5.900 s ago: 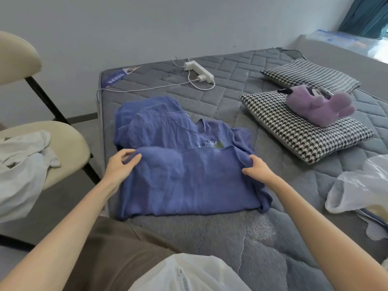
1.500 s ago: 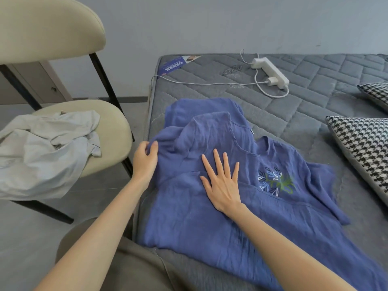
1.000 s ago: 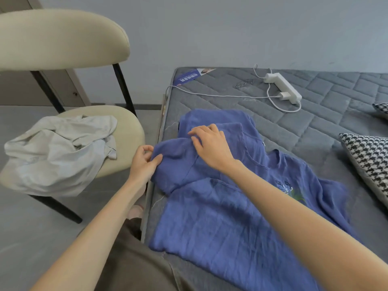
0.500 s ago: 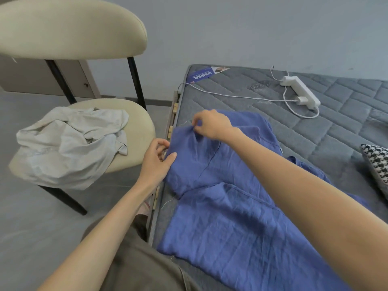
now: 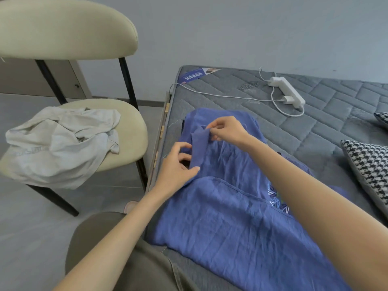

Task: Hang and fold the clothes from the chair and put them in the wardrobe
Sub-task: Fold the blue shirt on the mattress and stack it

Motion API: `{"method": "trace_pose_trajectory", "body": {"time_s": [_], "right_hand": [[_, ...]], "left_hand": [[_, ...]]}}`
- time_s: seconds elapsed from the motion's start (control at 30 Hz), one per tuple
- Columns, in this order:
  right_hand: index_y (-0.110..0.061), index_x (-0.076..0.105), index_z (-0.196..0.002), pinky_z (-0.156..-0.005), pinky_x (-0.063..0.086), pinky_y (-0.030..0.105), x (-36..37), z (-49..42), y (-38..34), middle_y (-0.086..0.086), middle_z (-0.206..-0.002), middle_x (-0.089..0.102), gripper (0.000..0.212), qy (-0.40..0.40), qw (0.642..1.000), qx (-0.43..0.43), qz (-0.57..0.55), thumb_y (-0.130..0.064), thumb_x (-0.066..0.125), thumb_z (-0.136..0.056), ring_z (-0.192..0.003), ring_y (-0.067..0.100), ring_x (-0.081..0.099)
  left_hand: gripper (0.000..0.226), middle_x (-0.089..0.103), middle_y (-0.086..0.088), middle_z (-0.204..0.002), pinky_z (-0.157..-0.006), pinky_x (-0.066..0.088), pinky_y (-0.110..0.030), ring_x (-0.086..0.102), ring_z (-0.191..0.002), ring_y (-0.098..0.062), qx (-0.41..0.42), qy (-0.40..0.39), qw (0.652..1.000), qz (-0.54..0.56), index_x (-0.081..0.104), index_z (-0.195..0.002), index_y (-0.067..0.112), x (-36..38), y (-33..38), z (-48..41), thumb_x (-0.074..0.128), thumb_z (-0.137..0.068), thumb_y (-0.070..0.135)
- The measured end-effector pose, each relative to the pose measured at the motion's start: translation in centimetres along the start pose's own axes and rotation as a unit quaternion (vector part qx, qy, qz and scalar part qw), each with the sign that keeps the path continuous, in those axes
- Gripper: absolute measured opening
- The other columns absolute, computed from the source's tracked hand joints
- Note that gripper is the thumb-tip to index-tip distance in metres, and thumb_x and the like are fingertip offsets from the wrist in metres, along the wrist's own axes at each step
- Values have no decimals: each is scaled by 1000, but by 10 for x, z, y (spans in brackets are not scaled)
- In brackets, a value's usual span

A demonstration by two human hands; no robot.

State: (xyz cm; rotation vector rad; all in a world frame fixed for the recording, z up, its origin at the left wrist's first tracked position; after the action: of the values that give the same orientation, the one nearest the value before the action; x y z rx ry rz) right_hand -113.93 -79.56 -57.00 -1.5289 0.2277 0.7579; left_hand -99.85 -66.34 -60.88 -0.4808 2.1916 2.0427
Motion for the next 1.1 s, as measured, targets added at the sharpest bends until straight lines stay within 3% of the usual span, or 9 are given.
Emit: {"method": "trace_pose_trajectory", "body": {"time_s": [0.13, 0.27, 0.37, 0.47, 0.6, 0.7, 0.87, 1.0, 1.1], "right_hand": [[-10, 68, -84, -64, 54, 19, -14, 15, 36, 4, -75, 67, 19, 19, 998, 46, 35, 1, 52, -85, -61, 12, 61], [-15, 64, -86, -80, 56, 35, -20, 20, 48, -3, -83, 70, 28, 58, 996, 56, 47, 0, 40, -84, -67, 9, 61], [-23, 62, -85, -84, 53, 39, -12, 20, 40, -10, -84, 69, 15, 65, 994, 56, 71, -27, 48, -88, -78, 14, 63], [-24, 60, -99, -81, 47, 35, 3, 22, 27, -12, -97, 63, 33, 35, 989, 38, 140, -55, 56, -86, -91, 12, 57], [-17, 63, -99, -83, 48, 40, 10, 19, 22, -1, -98, 68, 19, 52, 971, 7, 232, -32, 59, -88, -96, 23, 61], [-15, 66, -95, -73, 47, 34, 3, 21, 25, 0, -95, 70, 12, 91, 970, 2, 226, -23, 60, -88, -92, 23, 62], [-25, 63, -93, -64, 42, 28, -14, 35, 34, -11, -89, 65, 8, 124, 982, 0, 144, -22, 60, -87, -82, 11, 58], [-27, 61, -95, -61, 45, 27, -38, 59, 52, -11, -91, 62, 8, 152, 984, 8, 89, -24, 57, -89, -74, 6, 56], [-25, 62, -99, -57, 36, 19, -60, 88, 77, -10, -92, 61, 11, 185, 978, 27, 88, -23, 56, -90, -68, -1, 51]], "left_hand": [[54, 70, 16, -95, -61, 45, -24, 62, -60, 3, -23, -123, 990, -64, 48, -106, 43, 36, -16, 11, 82, -69, 24], [33, 70, 12, -100, -66, 50, -24, 62, -59, -4, -35, -141, 988, -59, 56, -109, 33, 40, -25, 15, 71, -82, 21], [24, 68, 11, -93, -67, 43, -16, 55, -60, -1, -20, -105, 989, -98, 61, -99, 31, 32, -32, 14, 63, -85, 12], [21, 57, 14, -95, -70, 39, -8, 54, -72, -6, 14, -58, 985, -162, 64, -101, 26, 24, -35, 18, 64, -85, 12], [18, 61, 11, -101, -78, 48, -21, 57, -77, -6, -15, -125, 966, -228, 67, -104, 27, 24, -48, 24, 61, -89, 20], [18, 60, 9, -104, -86, 49, -30, 58, -86, -8, -38, -191, 941, -279, 70, -102, 25, 29, -57, 30, 61, -89, 18], [18, 58, 11, -103, -78, 44, -23, 48, -73, -2, -23, -147, 942, -302, 66, -103, 26, 30, -47, 25, 61, -88, 18], [19, 59, 13, -96, -75, 44, -25, 51, -82, -5, 2, -117, 952, -284, 64, -103, 27, 38, -29, 20, 59, -88, 15], [19, 60, 14, -95, -79, 48, -32, 54, -90, -8, 34, -128, 950, -282, 62, -105, 27, 57, -14, 20, 58, -89, 17]]}}
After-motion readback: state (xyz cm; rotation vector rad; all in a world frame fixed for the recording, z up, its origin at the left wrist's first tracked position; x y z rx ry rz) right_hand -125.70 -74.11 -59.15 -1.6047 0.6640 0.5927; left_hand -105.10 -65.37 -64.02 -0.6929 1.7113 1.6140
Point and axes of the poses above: each hand's wrist, its own z-axis away from the middle knuckle, its own x-axis out of the palm, y = z × x, the point moved 6 cm from there along -z, towards the middle knuckle
